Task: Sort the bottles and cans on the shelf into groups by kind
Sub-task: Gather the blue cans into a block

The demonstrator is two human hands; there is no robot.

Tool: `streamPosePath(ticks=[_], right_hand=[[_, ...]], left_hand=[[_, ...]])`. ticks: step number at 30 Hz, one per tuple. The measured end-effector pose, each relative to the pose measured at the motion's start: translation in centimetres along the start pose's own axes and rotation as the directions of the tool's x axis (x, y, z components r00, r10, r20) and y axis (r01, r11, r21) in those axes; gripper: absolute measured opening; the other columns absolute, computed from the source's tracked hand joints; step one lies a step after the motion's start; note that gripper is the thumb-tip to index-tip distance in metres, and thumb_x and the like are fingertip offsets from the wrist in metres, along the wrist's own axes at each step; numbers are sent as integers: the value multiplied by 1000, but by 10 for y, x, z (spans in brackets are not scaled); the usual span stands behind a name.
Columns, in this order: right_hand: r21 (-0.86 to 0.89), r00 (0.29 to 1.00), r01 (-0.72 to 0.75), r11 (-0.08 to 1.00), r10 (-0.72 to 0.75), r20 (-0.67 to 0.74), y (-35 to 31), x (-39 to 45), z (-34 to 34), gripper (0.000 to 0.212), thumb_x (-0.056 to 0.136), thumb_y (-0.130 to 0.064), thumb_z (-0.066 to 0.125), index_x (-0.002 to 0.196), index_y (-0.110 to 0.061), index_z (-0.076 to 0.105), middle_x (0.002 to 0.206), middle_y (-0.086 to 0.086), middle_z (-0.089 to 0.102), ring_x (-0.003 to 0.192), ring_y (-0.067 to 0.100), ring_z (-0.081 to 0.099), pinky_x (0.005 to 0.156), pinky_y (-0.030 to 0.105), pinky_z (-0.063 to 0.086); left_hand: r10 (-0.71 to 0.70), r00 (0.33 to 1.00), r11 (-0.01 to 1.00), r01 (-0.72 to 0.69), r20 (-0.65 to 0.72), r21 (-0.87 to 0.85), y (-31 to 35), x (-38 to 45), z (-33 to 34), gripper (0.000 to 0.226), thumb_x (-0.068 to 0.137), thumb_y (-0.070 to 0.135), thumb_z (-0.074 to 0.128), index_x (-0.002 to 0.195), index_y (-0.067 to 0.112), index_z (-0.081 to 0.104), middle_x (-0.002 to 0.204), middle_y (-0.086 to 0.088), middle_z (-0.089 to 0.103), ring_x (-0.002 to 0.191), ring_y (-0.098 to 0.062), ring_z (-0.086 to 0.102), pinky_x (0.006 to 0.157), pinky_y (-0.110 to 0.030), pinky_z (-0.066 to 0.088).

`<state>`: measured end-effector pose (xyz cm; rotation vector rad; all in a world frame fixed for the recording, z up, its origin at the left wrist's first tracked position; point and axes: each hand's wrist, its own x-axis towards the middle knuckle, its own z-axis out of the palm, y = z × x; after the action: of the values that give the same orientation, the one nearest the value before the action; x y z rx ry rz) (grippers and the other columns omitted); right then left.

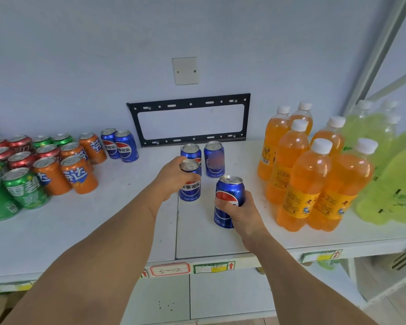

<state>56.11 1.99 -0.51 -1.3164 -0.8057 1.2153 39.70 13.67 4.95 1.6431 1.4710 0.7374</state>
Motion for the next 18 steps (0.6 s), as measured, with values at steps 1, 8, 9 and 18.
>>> streamPosePath(ticks=[1, 8, 9, 18], right_hand=[[-2, 1000, 0, 1000, 0, -1, 0, 1, 0, 65, 76, -19, 82, 127, -30, 42, 113, -5, 58, 97, 15, 59, 73, 24, 50], [-59, 999, 36, 998, -35, 12, -3, 16, 5, 66, 78, -18, 80, 129, -30, 40, 114, -7, 58, 97, 13, 59, 81, 29, 50], [-72, 999, 44, 996, -43, 12, -2, 20, 7, 66, 78, -18, 80, 130, -30, 41, 114, -7, 58, 97, 12, 60, 83, 30, 50], [-197, 992, 118, 973, -105, 76, -6, 62, 17, 70, 75, -17, 83, 133, -30, 43, 115, -10, 62, 99, 8, 62, 80, 25, 52]], left_hand=[[0, 1000, 1000, 0, -1, 1, 1, 1, 0, 64, 77, 17, 80, 132, 21, 48, 128, -3, 60, 112, -21, 57, 85, -36, 52], [-23, 1000, 1000, 23, -2, -4, -12, -11, -2, 78, 76, 33, 82, 139, 19, 38, 140, -3, 52, 117, -20, 55, 93, -37, 50], [-52, 998, 998, 53, -26, 19, -18, -14, -2, 86, 77, 40, 80, 145, 19, 33, 146, -4, 47, 124, -22, 52, 96, -37, 48], [454, 883, 587, -196, -118, 785, -62, -44, 4, 47, 98, 49, 46, 131, 19, 56, 125, 1, 65, 110, -15, 60, 91, -26, 46]])
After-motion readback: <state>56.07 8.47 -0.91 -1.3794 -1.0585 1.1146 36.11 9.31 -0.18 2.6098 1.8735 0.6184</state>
